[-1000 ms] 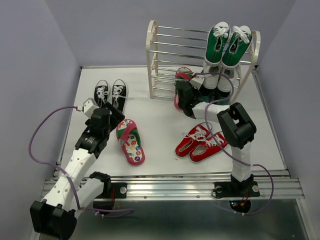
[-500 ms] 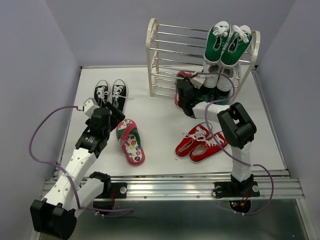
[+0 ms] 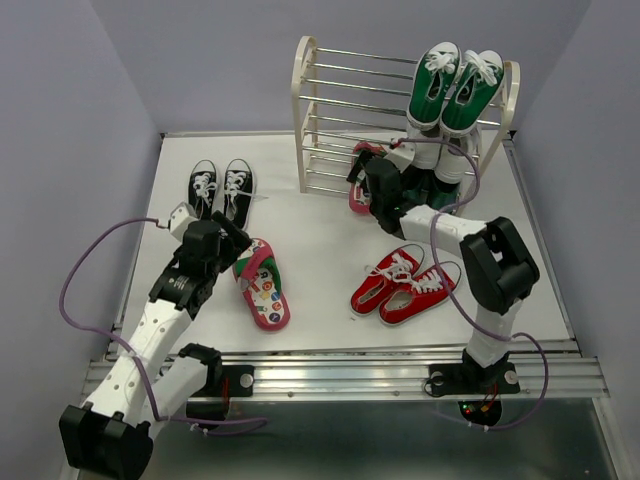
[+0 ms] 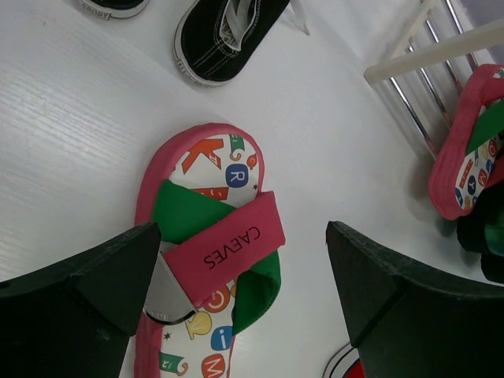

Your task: Place and organize the shoes onto the shoe shelf

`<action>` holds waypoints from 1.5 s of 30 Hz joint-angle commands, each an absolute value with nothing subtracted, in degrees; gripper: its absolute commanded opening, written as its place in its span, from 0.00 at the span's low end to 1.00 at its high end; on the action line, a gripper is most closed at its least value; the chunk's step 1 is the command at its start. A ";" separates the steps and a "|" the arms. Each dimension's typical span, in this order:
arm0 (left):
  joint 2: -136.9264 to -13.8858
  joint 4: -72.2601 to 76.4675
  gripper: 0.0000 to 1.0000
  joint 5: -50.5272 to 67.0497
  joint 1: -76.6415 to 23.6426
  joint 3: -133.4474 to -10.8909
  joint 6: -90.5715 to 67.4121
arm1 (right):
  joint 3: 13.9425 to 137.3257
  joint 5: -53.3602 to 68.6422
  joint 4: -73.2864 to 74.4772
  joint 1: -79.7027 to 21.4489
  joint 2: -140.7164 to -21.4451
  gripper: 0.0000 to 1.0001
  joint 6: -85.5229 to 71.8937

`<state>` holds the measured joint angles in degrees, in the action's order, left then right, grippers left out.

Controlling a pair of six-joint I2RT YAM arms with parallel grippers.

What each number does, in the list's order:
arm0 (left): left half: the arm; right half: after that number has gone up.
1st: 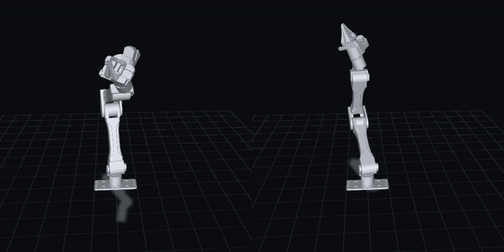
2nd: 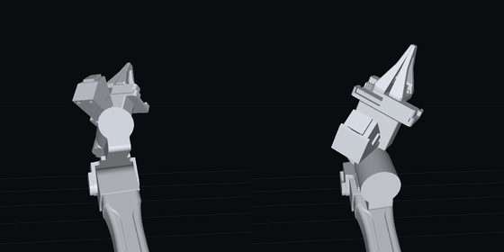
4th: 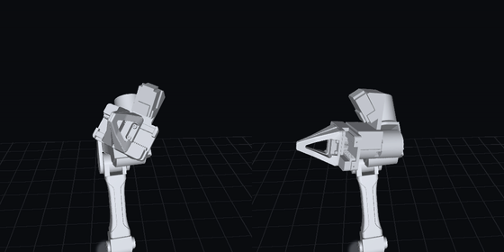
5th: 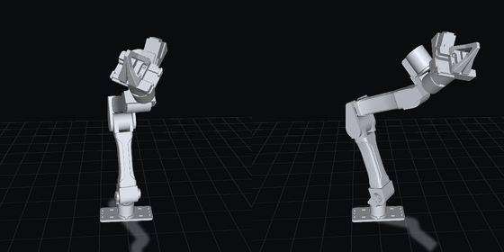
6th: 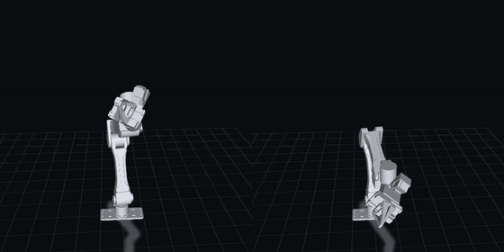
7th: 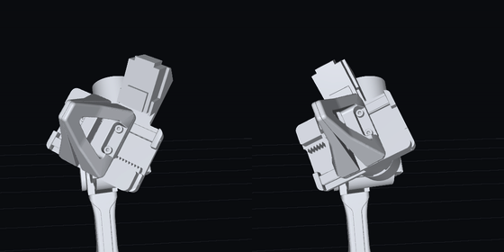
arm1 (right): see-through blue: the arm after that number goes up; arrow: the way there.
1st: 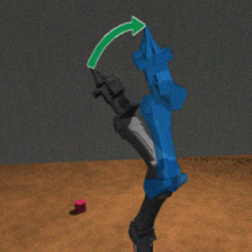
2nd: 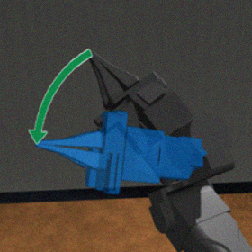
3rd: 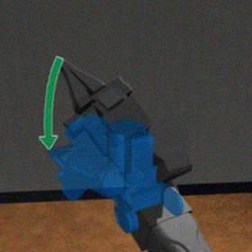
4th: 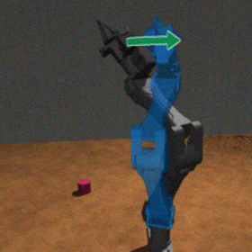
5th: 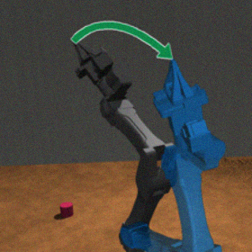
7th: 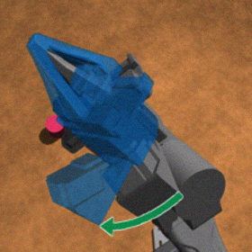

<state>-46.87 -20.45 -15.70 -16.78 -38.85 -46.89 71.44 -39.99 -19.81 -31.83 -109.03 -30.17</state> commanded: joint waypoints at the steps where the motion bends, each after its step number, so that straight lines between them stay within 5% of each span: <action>1: -44.04 -24.95 0.99 -11.44 -16.79 -36.92 -49.91 | 67.51 -31.13 -20.22 -34.18 -101.35 1.00 -27.08; 9: -39.29 -29.71 0.99 -1.06 -17.58 -30.41 -53.26 | 58.54 -29.19 -16.97 -40.34 -93.52 1.00 -25.66; 19: -45.52 -30.24 0.98 -4.22 -20.30 -29.62 -57.65 | 54.05 -31.02 -14.07 -40.34 -89.21 1.00 -29.09; 25: -45.00 -27.52 0.90 -6.75 -20.74 -27.69 -60.46 | 53.17 -34.19 -13.89 -40.34 -88.68 1.00 -29.35; 32: -46.75 -24.79 0.66 -9.93 -20.74 -26.11 -60.91 | 53.09 -35.41 -13.89 -40.34 -88.68 1.00 -29.44; 37: -50.00 -24.69 0.19 -12.21 -20.66 -27.24 -60.03 | 53.09 -36.47 -13.80 -40.34 -88.51 1.00 -29.18; 40: -50.19 -25.49 0.01 -13.71 -20.74 -28.39 -59.24 | 52.91 -36.12 -13.71 -40.34 -88.68 1.00 -29.53; 45: -49.13 -25.14 0.00 -15.47 -21.09 -30.58 -55.82 | 52.21 -34.55 -13.62 -40.34 -87.81 1.00 -30.50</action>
